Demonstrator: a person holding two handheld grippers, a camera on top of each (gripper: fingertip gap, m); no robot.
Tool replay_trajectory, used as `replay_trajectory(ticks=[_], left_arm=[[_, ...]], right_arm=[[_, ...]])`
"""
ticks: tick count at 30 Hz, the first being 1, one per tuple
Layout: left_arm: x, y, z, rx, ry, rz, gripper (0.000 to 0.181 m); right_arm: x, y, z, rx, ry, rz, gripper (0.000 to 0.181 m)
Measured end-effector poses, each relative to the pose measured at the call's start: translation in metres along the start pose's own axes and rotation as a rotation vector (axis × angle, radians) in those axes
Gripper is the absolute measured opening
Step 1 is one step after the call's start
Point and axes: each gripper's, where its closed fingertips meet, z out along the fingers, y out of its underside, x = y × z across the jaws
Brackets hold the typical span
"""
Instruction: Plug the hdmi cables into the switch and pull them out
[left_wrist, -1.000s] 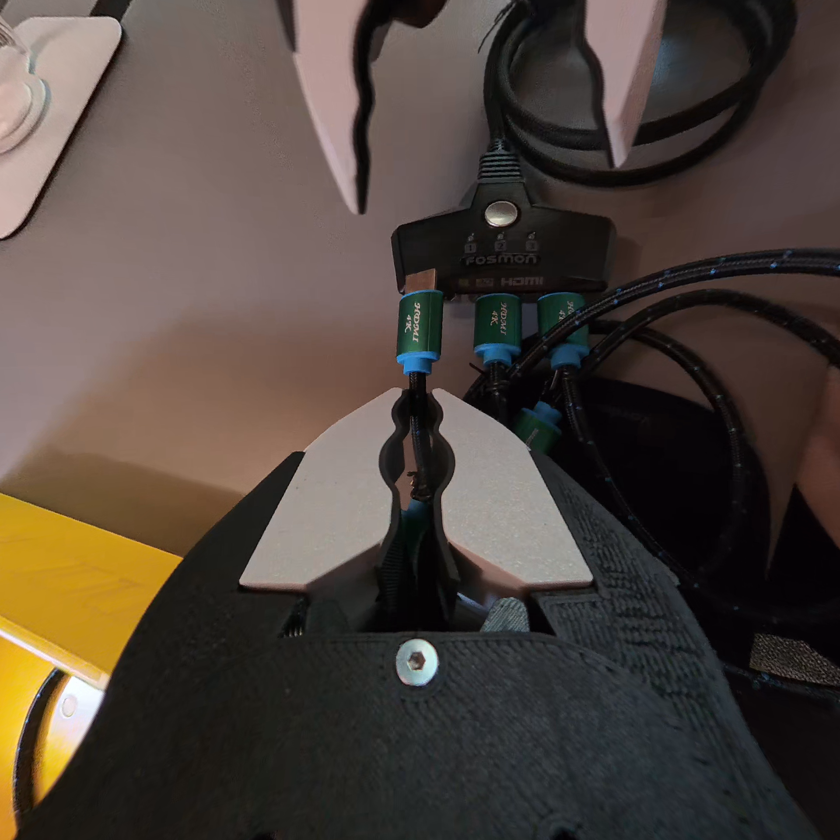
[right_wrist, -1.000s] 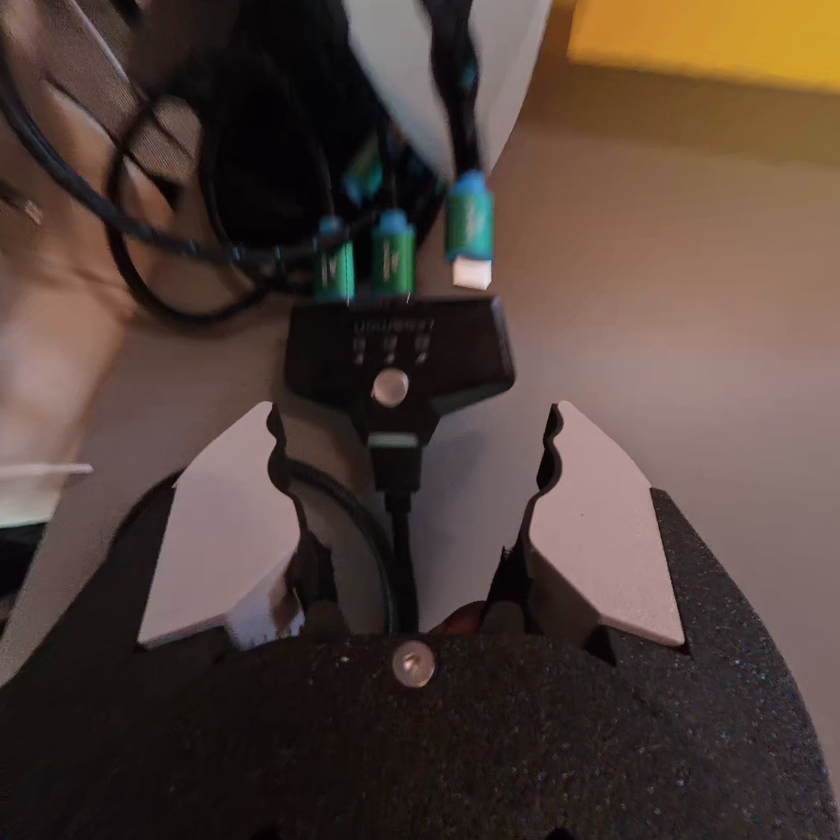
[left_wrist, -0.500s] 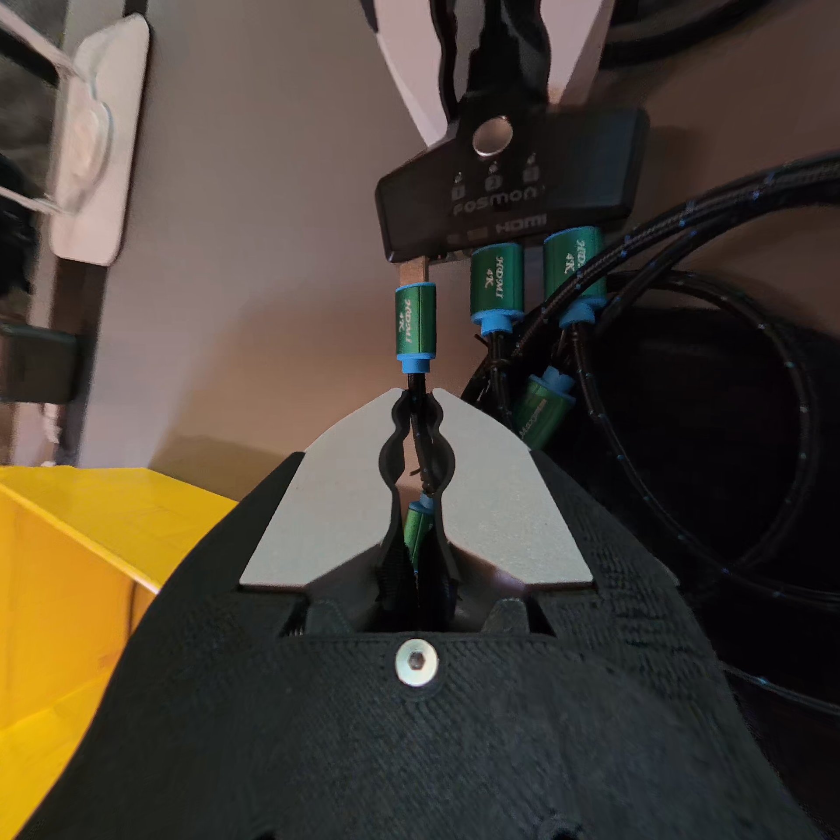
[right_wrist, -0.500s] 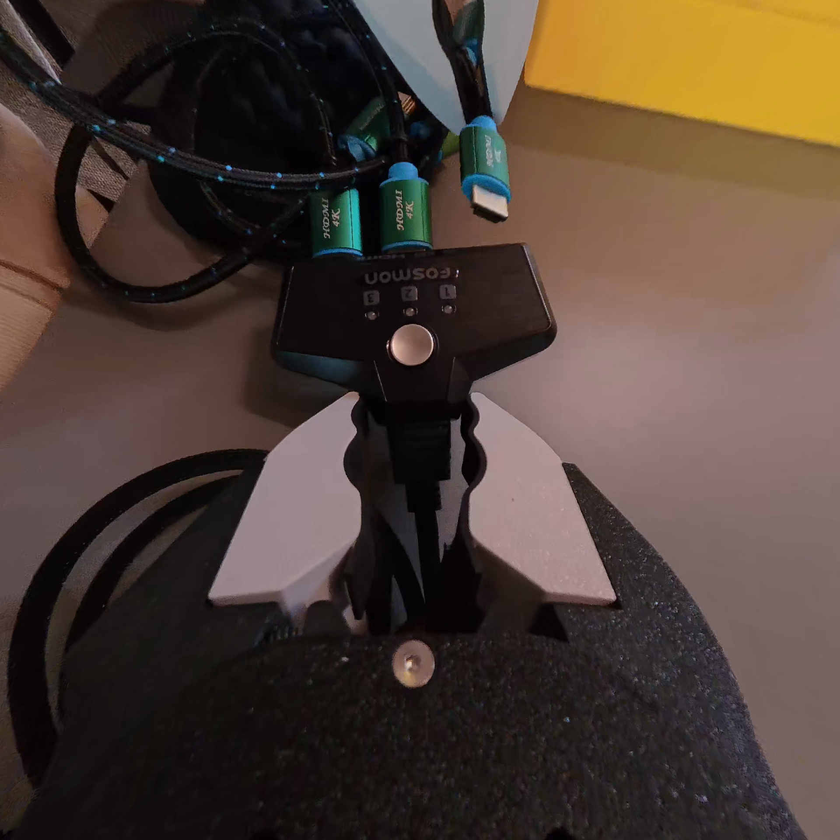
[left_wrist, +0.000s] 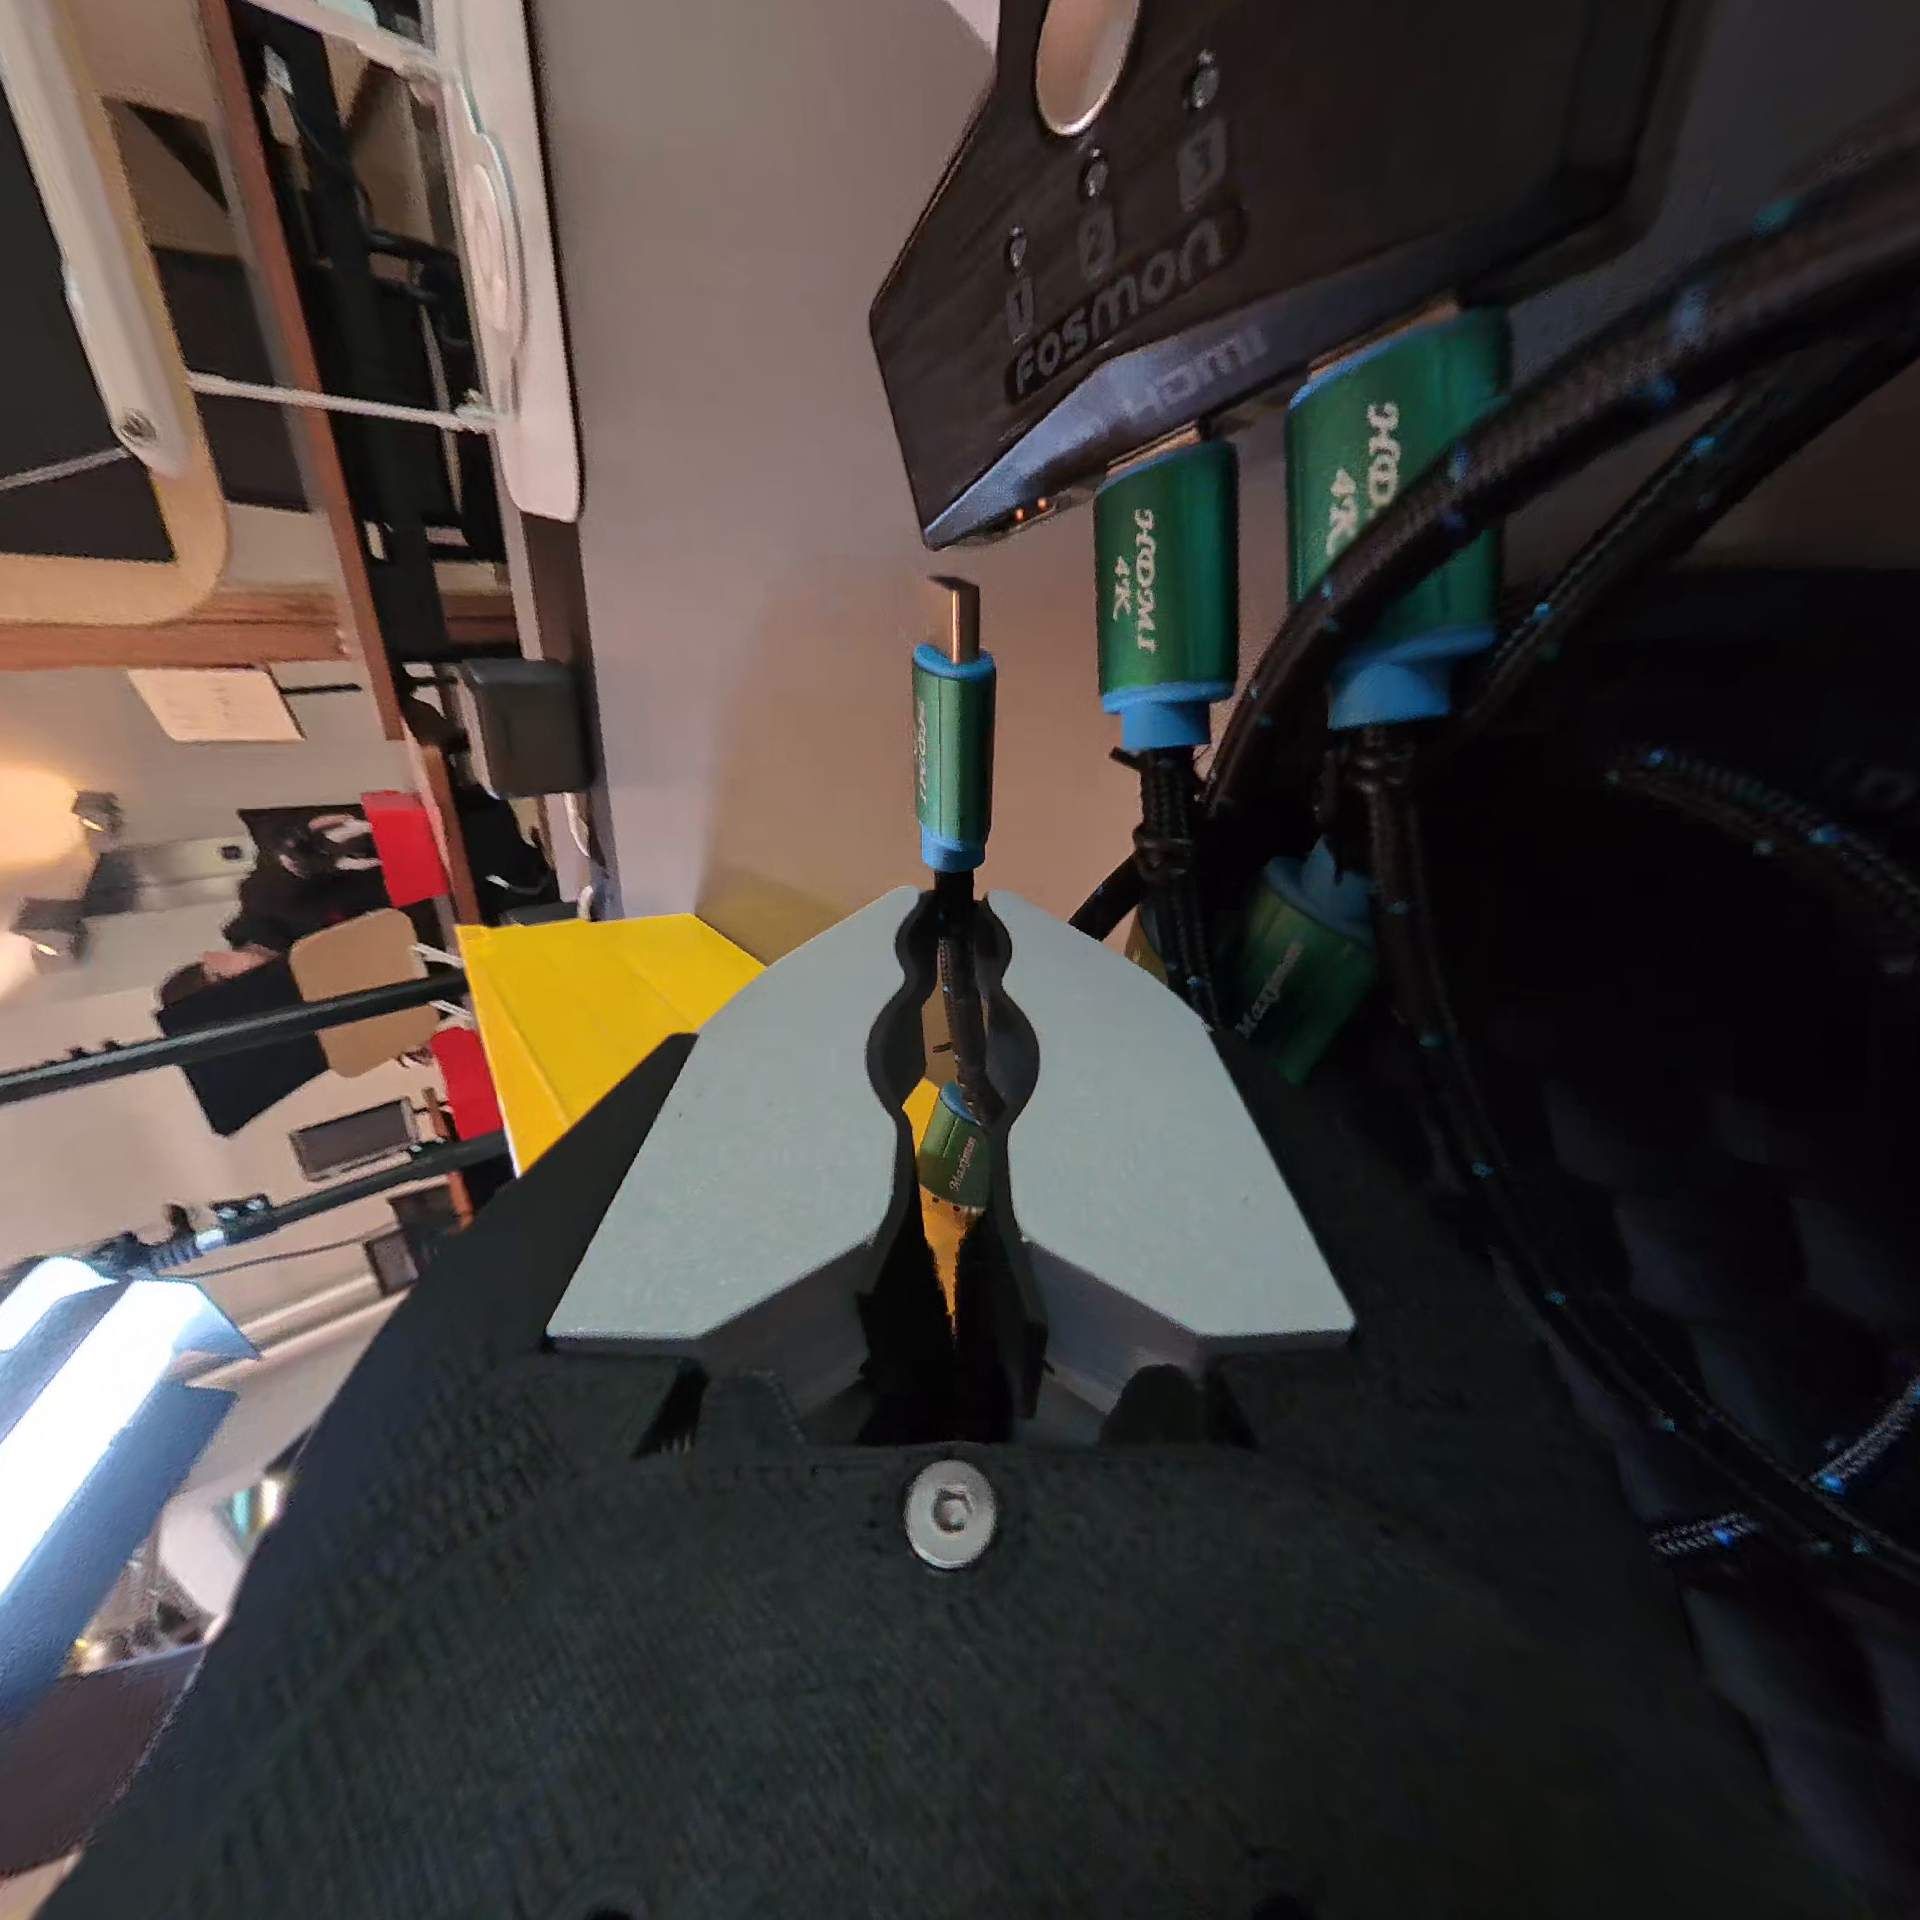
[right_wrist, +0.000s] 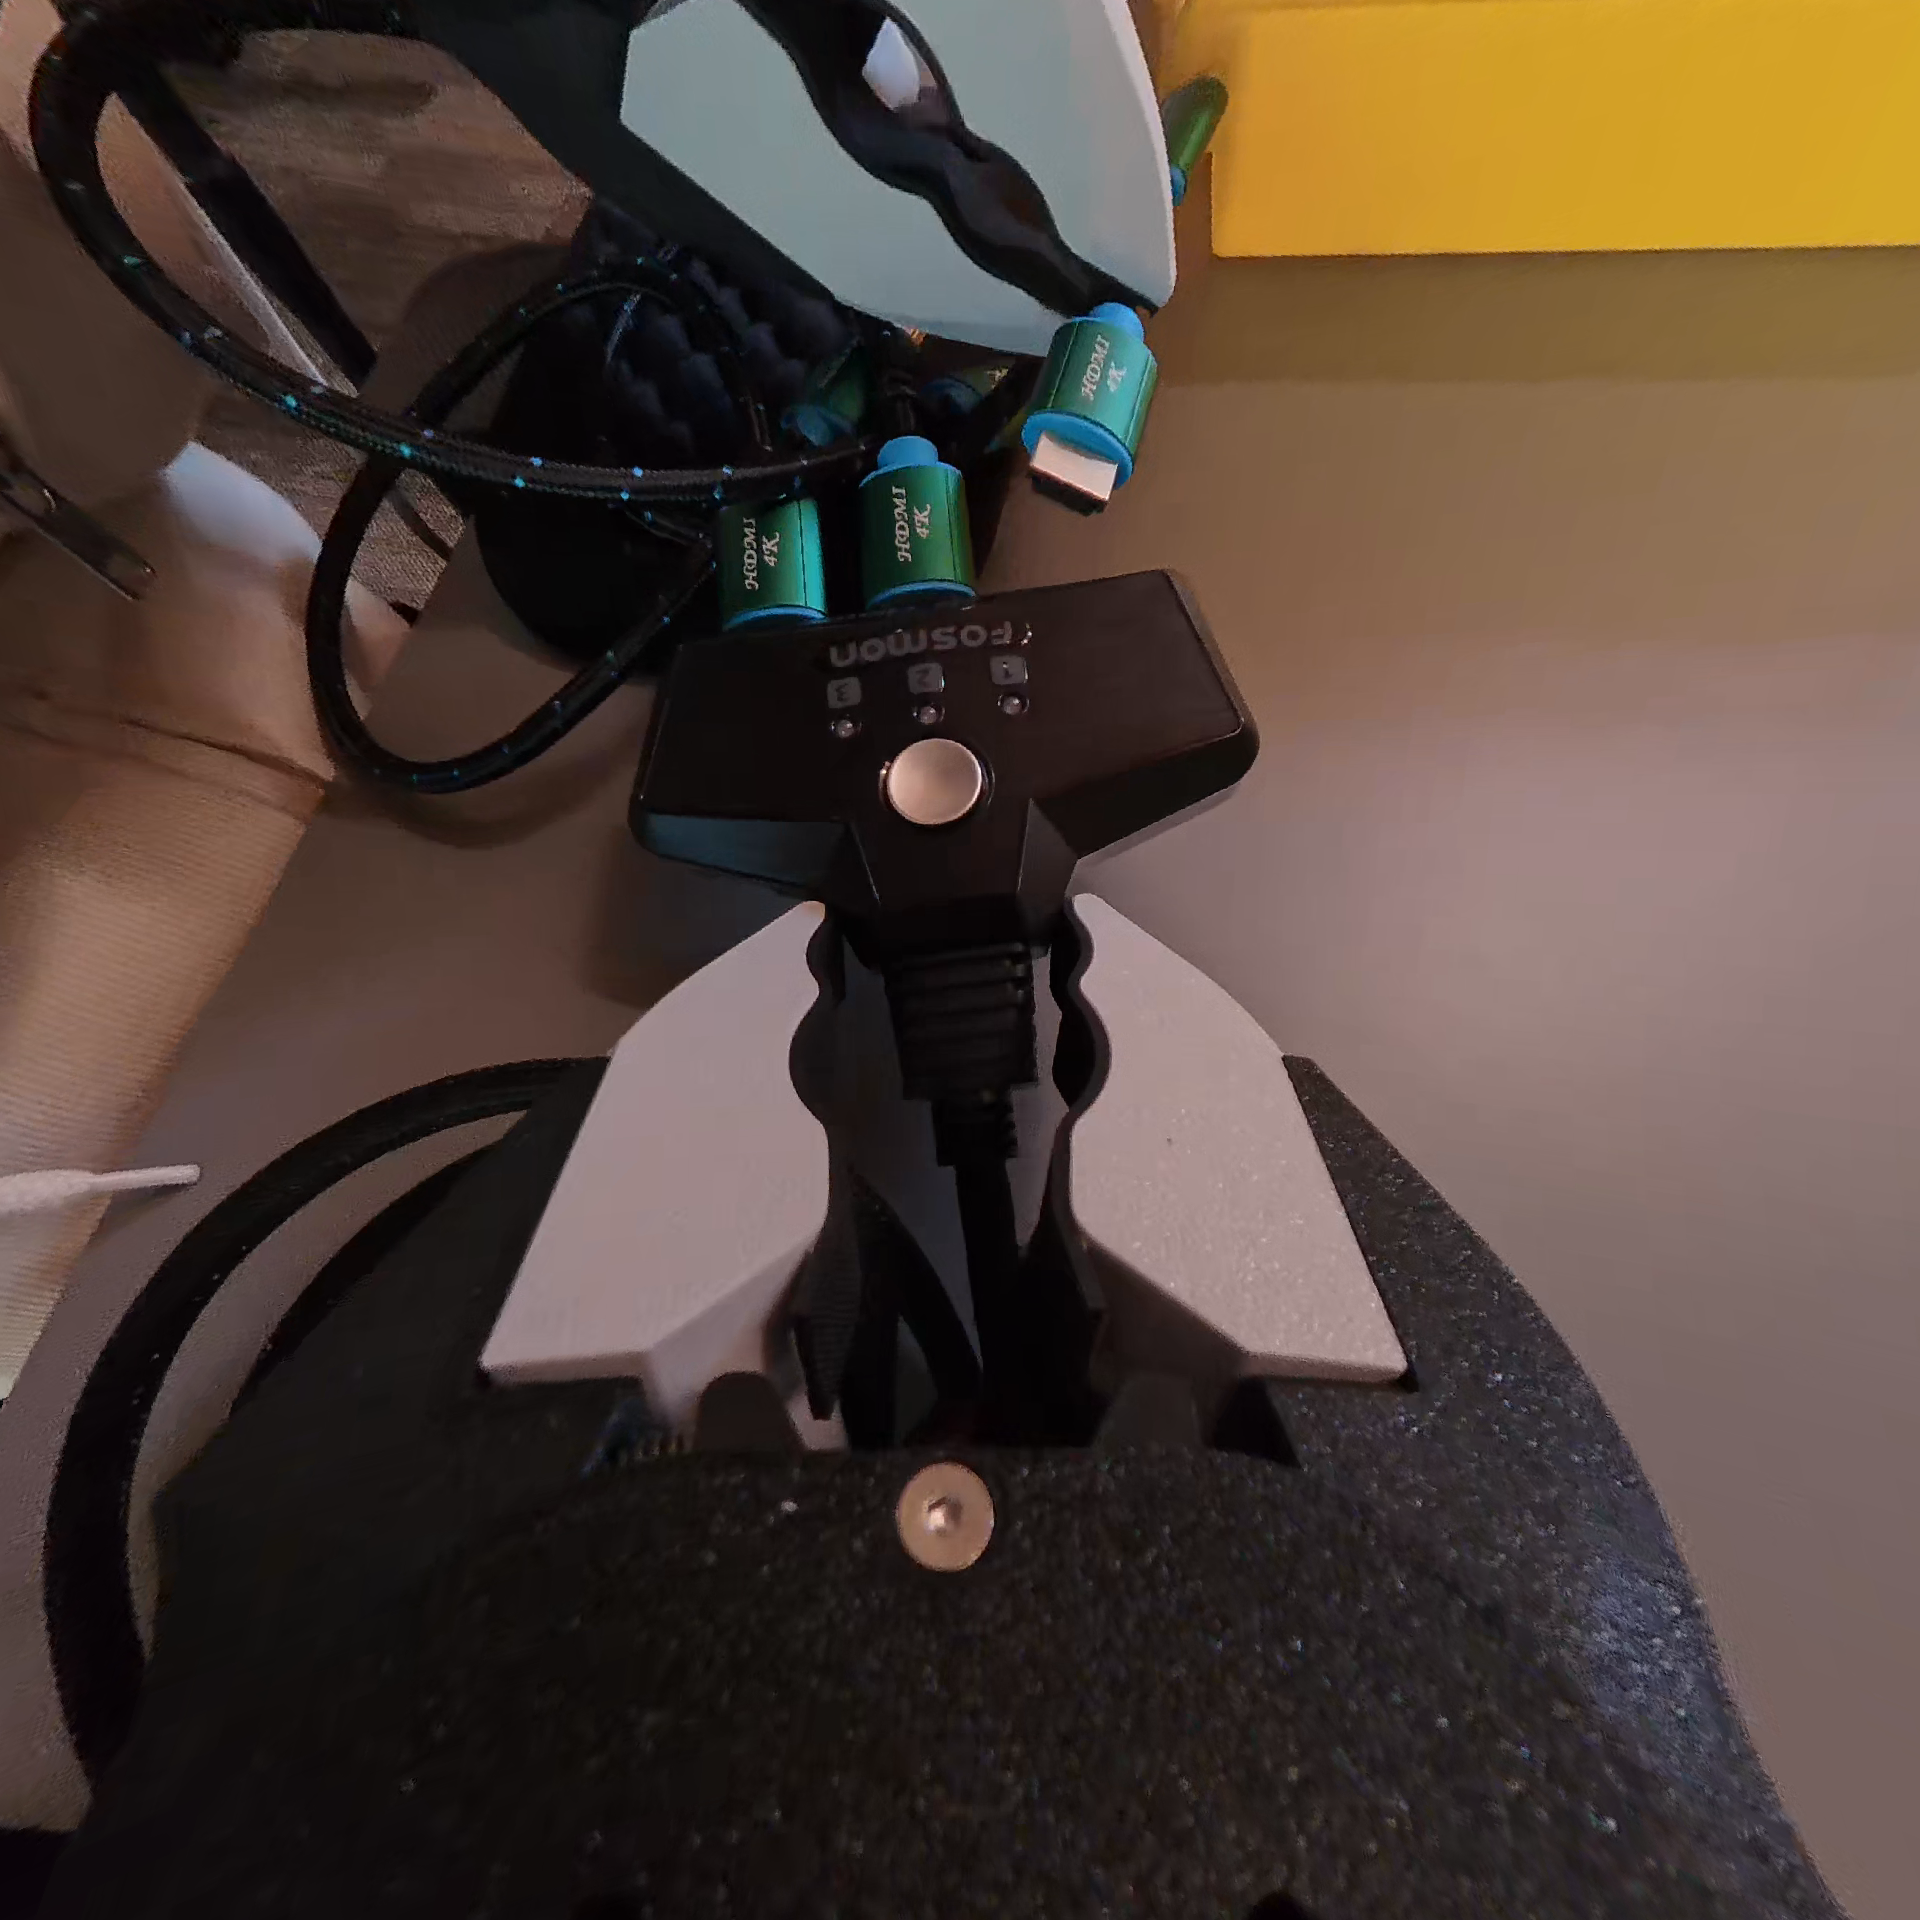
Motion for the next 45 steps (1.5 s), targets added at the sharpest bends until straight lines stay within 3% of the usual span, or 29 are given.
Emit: replay_trajectory(ticks=[5,7,10,13,16,18,24,29,33,41,45], left_arm=[[0.007,-0.001,0.004,-0.005,0.126,-0.024,0.007],[0.01,-0.006,0.001,0.085,0.23,-0.133,0.007],[0.009,-0.015,-0.019,0.246,0.467,-0.339,0.029],[-0.01,-0.027,-0.043,0.447,0.658,-0.505,0.045],[-0.036,-0.039,-0.045,0.528,0.774,-0.671,0.05],[-0.04,-0.043,-0.039,0.481,0.878,-0.701,0.045],[-0.024,-0.029,-0.007,0.085,1.18,-0.582,0.03],[0.01,-0.006,0.017,-0.189,1.257,-0.342,0.027],[0.016,-0.017,0.021,-0.165,1.296,-0.317,0.022],[0.022,-0.016,0.023,-0.265,1.405,-0.33,0.019],[0.01,-0.018,0.035,-0.214,1.274,-0.329,0.027]], right_arm=[[0.0,0.004,0.003,-0.03,0.023,0.003,0.04],[0.0,0.004,0.002,-0.025,0.023,0.002,0.04],[0.001,0.005,0.002,-0.034,0.028,-0.016,0.04],[0.0,0.006,0.003,-0.038,0.026,-0.025,0.041],[-0.001,0.005,0.002,-0.027,0.02,-0.036,0.04],[-0.003,0.005,0.002,-0.024,0.016,-0.046,0.04],[-0.004,0.004,-0.001,-0.008,0.017,-0.064,0.04],[-0.001,0.011,-0.007,-0.016,0.047,-0.035,0.04],[-0.002,0.011,-0.009,-0.007,0.046,-0.037,0.04],[-0.003,0.011,-0.009,-0.01,0.05,-0.045,0.04],[-0.002,0.015,-0.013,-0.024,0.05,-0.041,0.04]])
